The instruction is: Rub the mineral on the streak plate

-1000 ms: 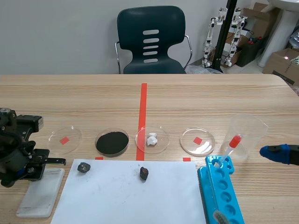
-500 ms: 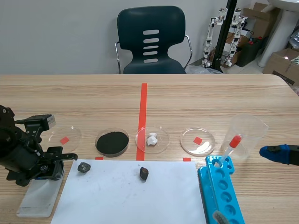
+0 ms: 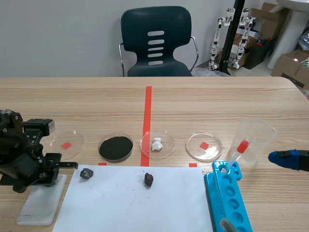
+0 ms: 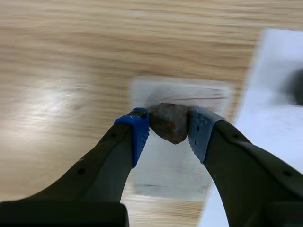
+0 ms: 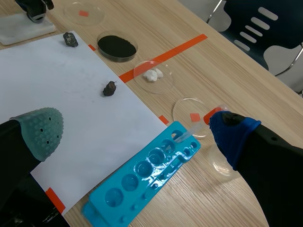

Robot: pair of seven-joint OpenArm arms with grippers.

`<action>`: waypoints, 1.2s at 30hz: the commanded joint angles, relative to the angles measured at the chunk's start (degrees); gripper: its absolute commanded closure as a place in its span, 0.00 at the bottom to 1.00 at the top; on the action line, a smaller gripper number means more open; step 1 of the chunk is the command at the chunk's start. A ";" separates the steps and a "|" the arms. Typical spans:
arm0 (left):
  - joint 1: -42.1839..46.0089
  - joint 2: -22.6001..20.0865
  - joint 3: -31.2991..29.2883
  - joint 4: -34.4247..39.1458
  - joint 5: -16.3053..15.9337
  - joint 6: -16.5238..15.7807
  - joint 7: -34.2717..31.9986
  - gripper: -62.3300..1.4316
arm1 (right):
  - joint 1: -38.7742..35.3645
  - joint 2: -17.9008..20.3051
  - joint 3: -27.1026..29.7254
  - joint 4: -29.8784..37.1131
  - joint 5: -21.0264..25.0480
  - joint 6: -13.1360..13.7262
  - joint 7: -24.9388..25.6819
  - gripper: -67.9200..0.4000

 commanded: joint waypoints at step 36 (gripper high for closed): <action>13.81 -6.40 -1.84 13.35 9.03 7.13 -18.34 0.80 | 0.17 0.26 0.50 0.55 0.44 -0.04 0.72 0.04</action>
